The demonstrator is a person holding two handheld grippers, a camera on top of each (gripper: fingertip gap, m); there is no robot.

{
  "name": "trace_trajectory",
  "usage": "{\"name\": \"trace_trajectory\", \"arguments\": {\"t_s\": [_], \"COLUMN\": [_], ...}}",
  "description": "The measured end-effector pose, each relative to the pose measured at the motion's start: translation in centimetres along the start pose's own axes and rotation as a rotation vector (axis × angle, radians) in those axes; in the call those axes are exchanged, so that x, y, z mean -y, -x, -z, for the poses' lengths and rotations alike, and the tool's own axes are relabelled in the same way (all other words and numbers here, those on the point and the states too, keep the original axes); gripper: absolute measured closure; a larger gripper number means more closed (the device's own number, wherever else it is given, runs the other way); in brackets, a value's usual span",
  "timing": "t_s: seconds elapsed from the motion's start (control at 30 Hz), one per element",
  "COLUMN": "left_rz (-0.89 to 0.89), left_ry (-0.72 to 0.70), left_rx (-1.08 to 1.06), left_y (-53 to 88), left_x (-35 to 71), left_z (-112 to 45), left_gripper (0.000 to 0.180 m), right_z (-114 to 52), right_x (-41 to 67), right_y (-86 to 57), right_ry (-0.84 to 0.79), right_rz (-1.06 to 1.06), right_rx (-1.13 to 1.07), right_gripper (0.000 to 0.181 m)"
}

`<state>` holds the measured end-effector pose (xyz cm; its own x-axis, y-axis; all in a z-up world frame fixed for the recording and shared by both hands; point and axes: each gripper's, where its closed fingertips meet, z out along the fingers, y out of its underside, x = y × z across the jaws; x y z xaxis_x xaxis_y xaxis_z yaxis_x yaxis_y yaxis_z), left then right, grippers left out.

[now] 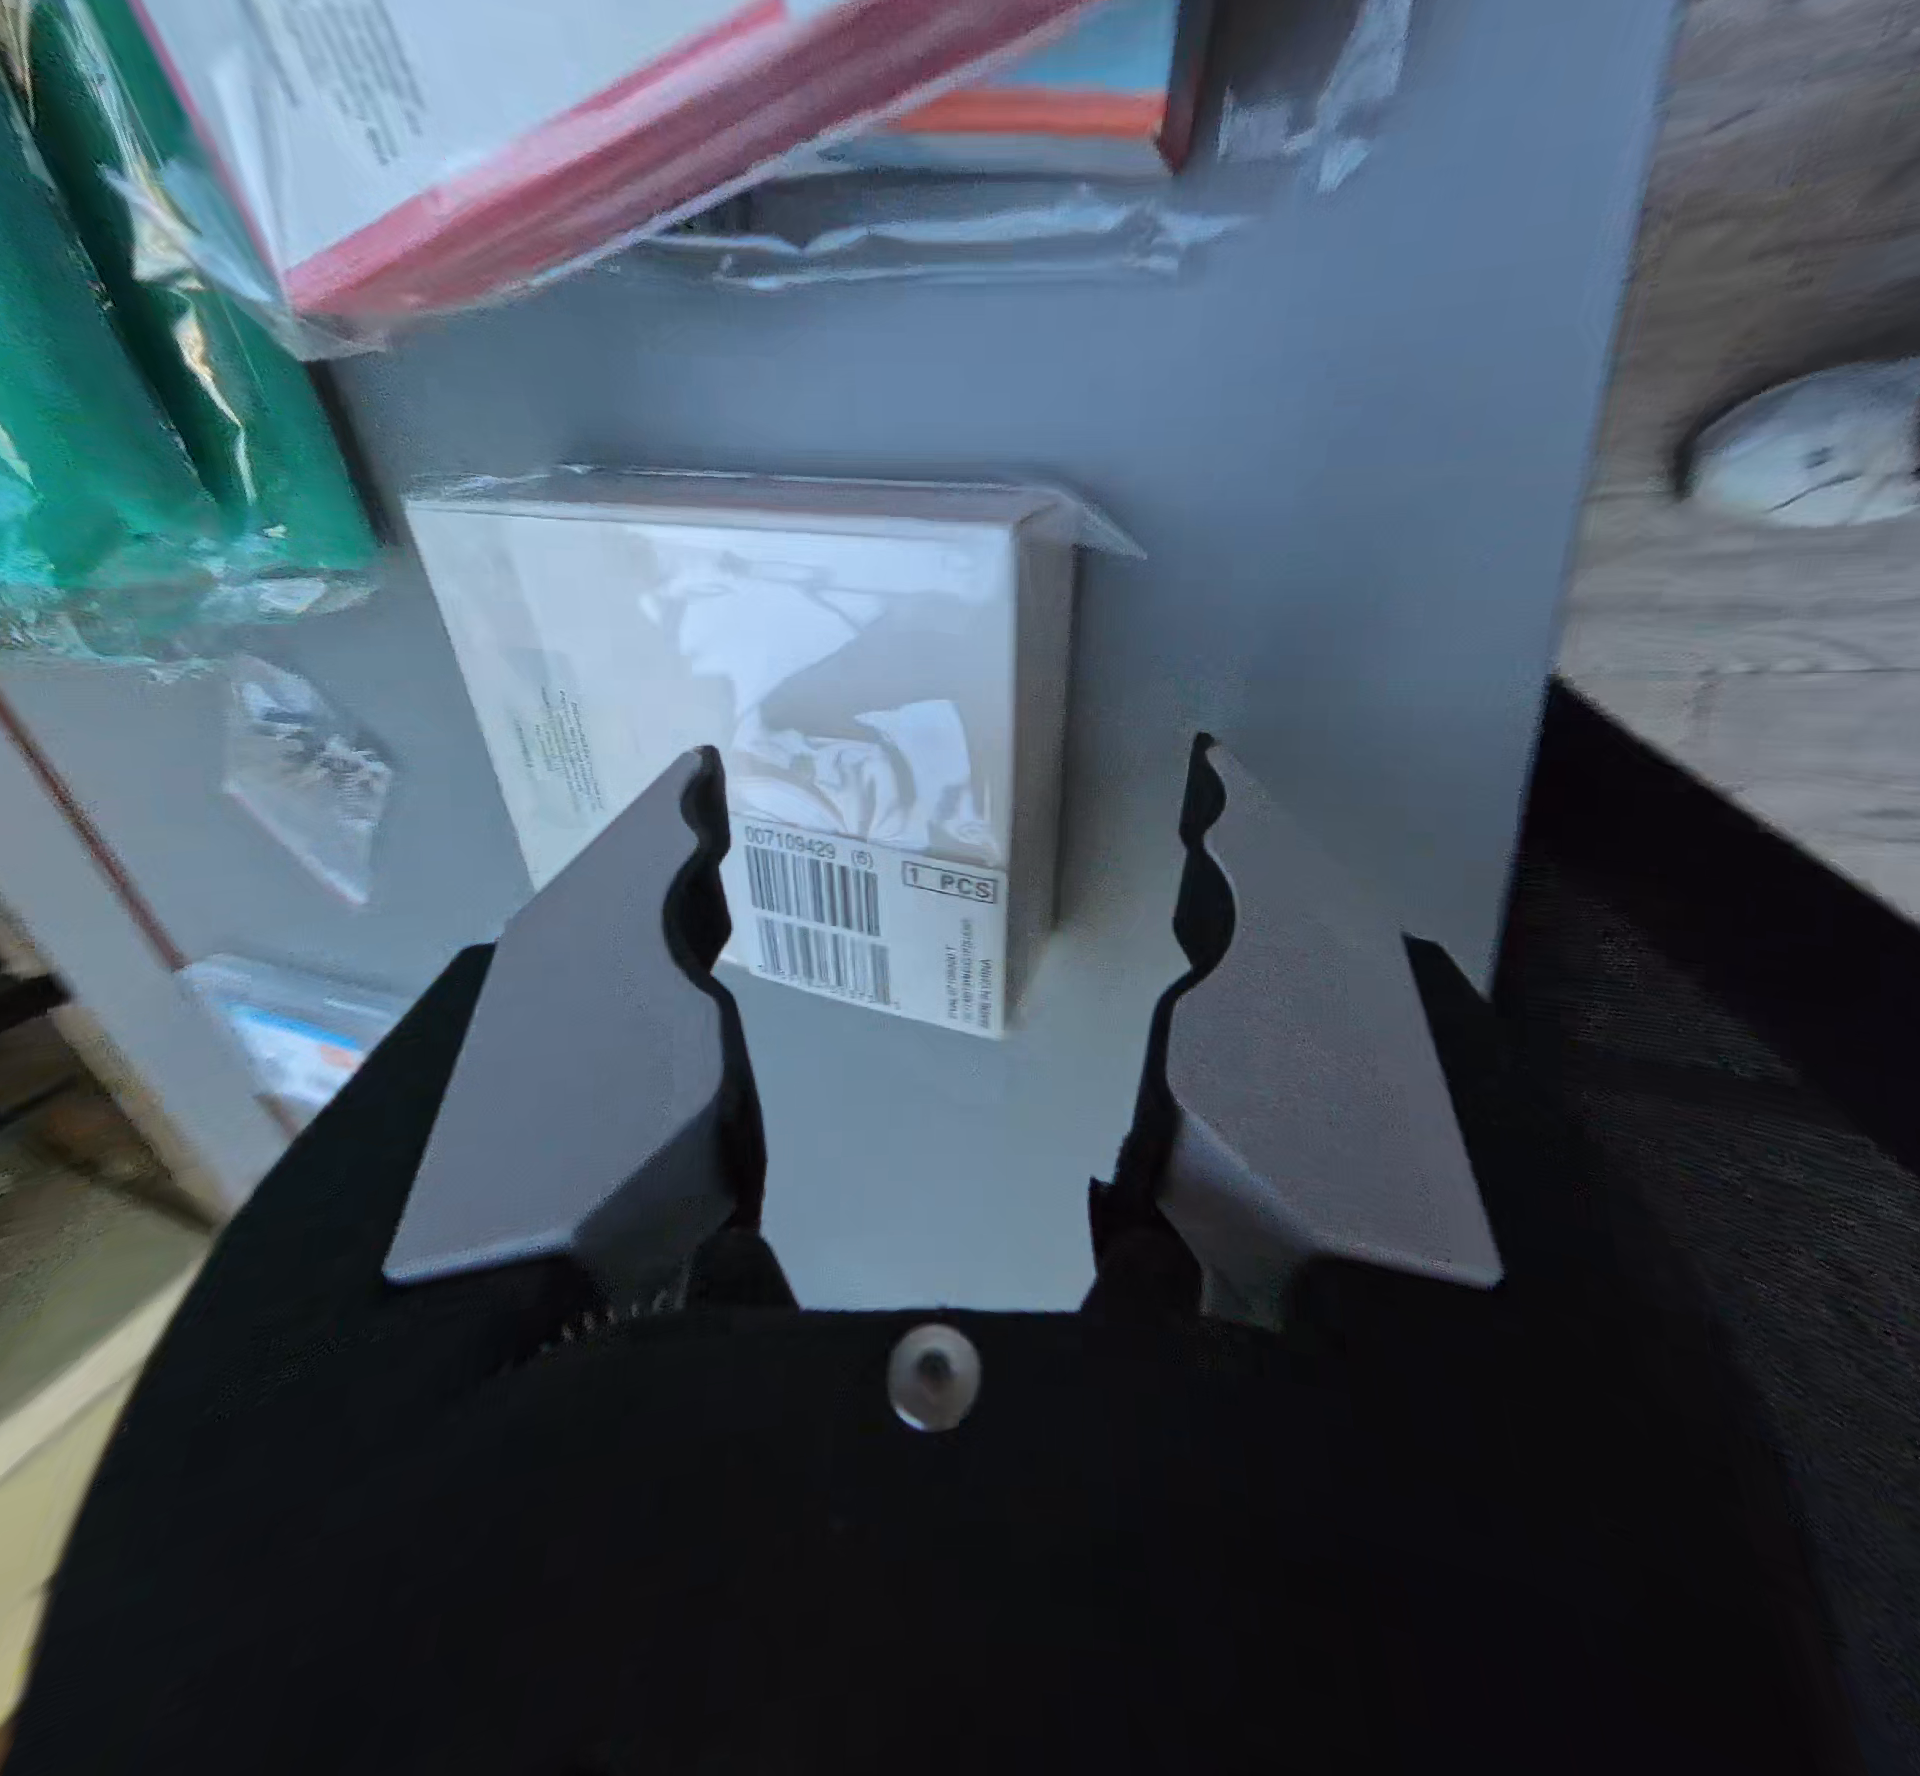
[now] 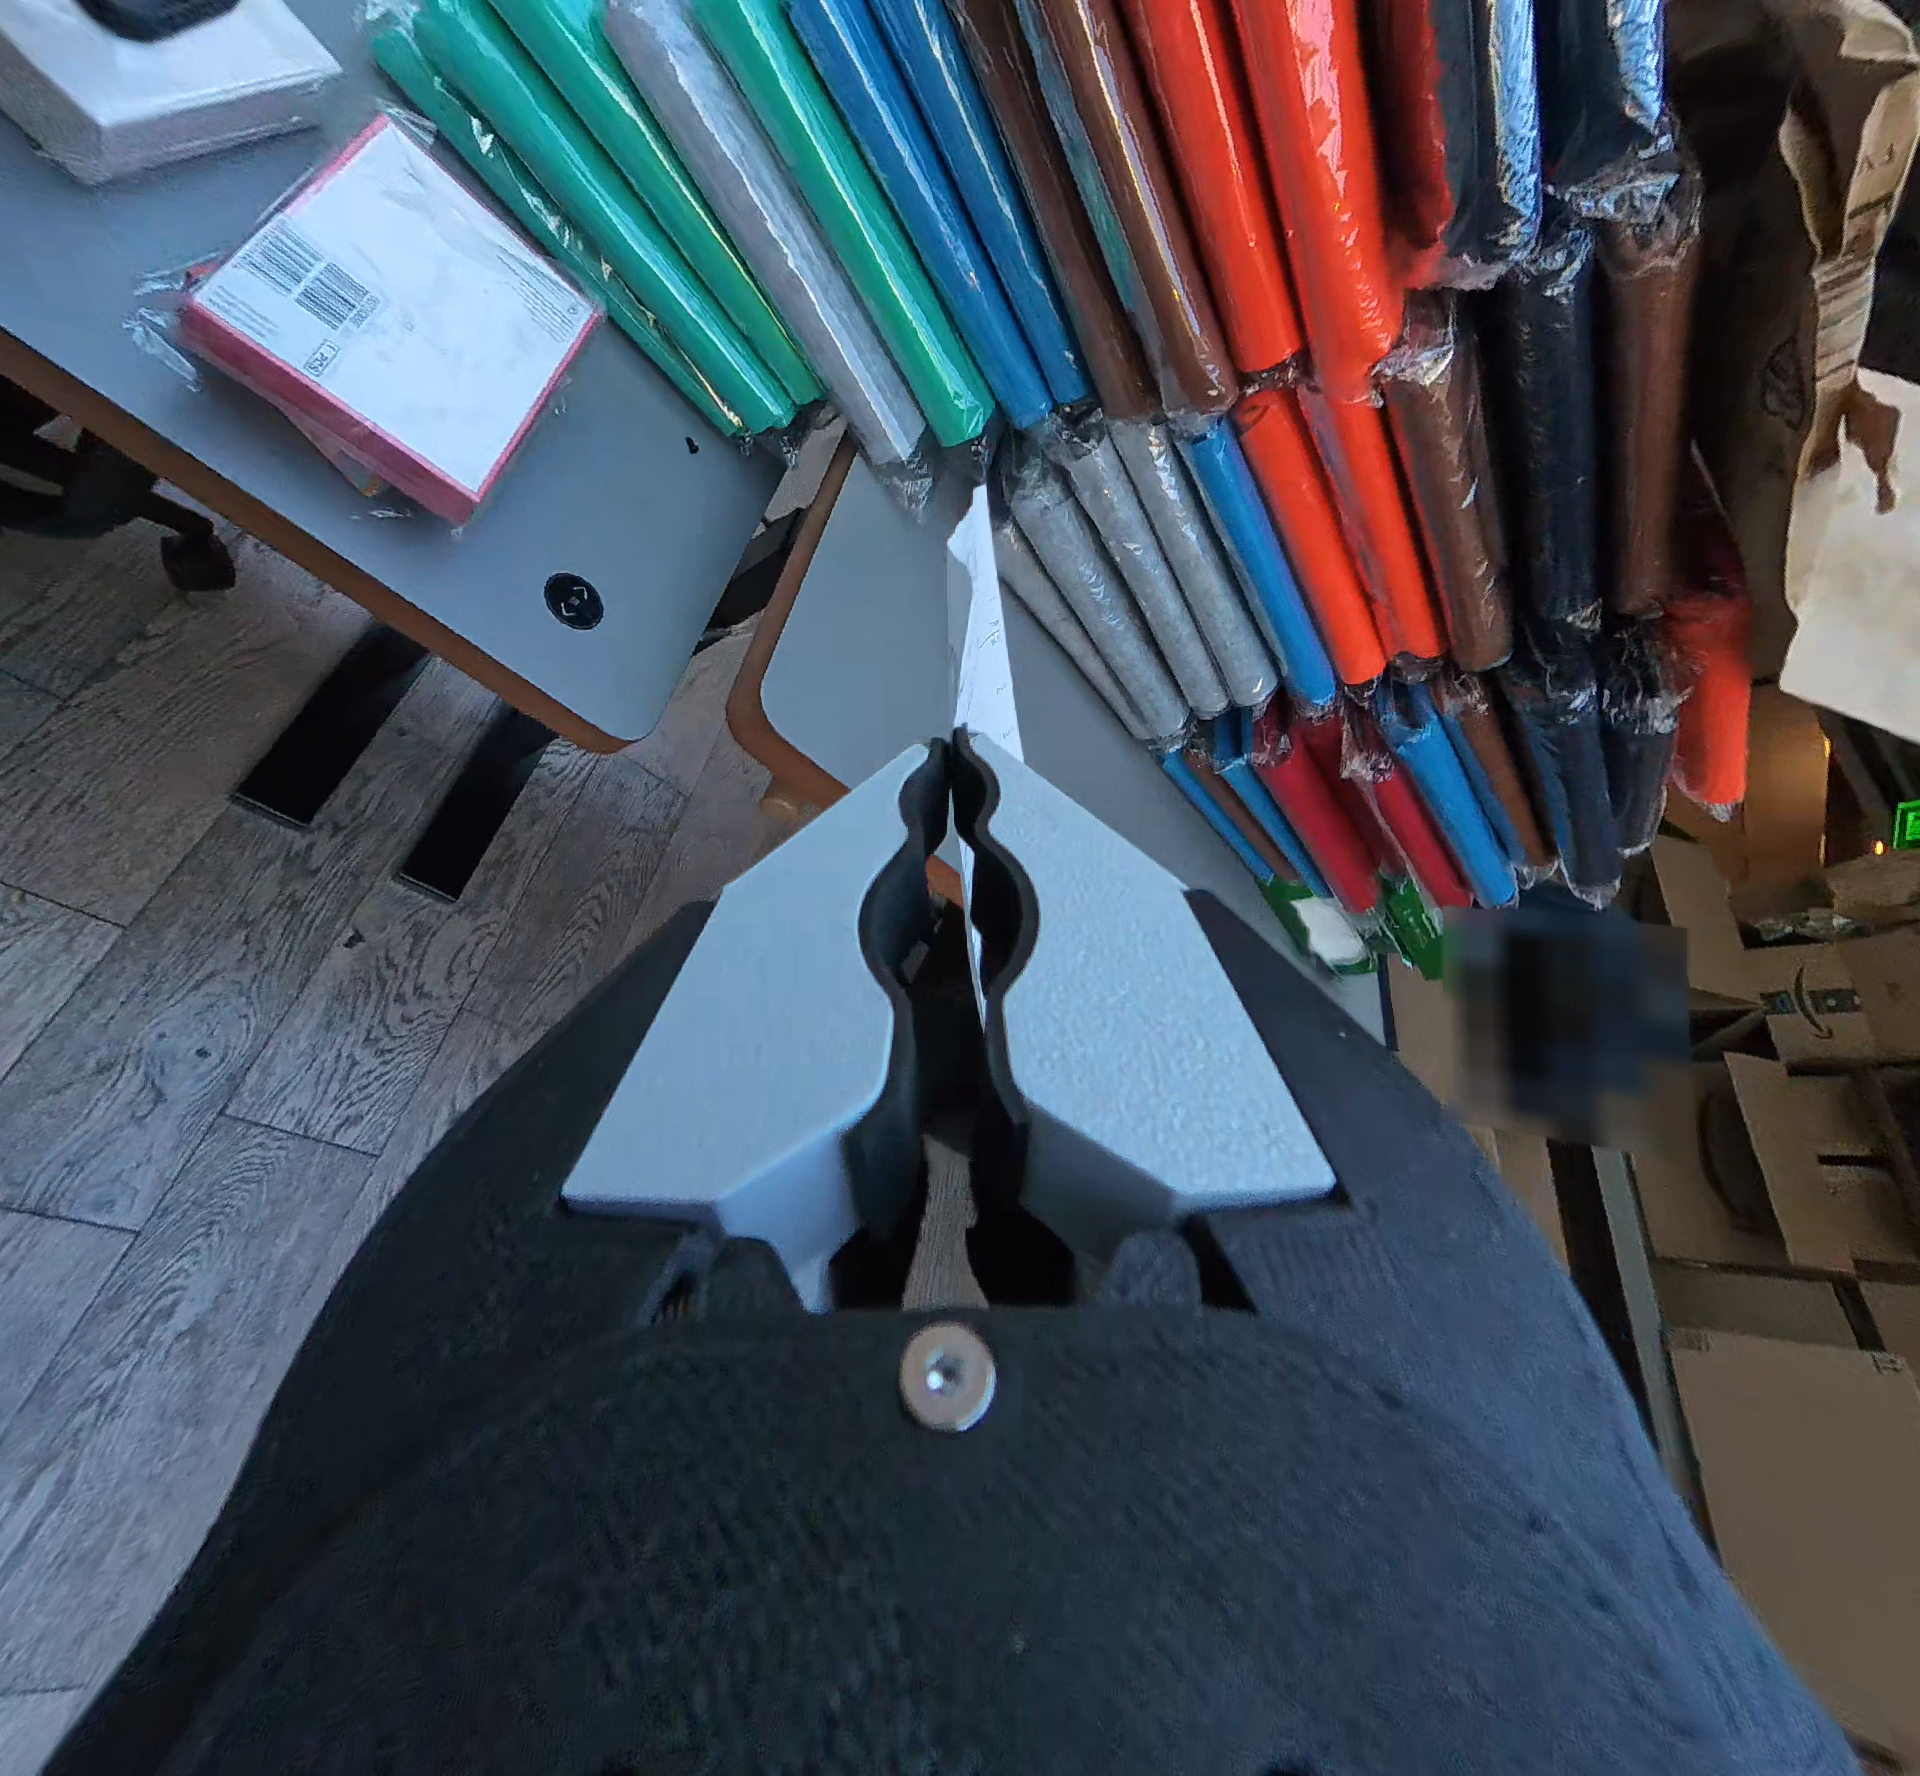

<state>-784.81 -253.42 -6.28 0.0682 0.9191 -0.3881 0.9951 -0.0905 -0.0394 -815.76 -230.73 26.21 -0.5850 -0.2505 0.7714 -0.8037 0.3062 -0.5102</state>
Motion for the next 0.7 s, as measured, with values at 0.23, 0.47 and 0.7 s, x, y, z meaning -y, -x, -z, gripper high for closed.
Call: {"name": "trace_trajectory", "arguments": {"t_s": [0.23, 0.47, 0.7], "left_rz": [0.592, 0.438, 0.334], "left_ry": [-0.665, -1.243, -1.245], "left_rx": [-0.275, -0.52, -1.422], "left_y": [7.4, 5.3, -18.0], "left_x": [5.8, 17.9, 41.0], "left_z": [17.1, 38.8, 50.5], "left_gripper": [0.094, 0.113, 0.12], "right_z": [4.4, 17.1, 36.7], "right_x": [-4.3, -9.4, -17.2], "right_y": [-1.4, -3.8, -3.5], "right_ry": [0.118, 0.292, 0.533], "right_rz": [-0.011, 0.097, 0.17], "right_rx": [-0.14, -0.318, -0.484], "right_gripper": [0.181, 0.181, 0.181]}}
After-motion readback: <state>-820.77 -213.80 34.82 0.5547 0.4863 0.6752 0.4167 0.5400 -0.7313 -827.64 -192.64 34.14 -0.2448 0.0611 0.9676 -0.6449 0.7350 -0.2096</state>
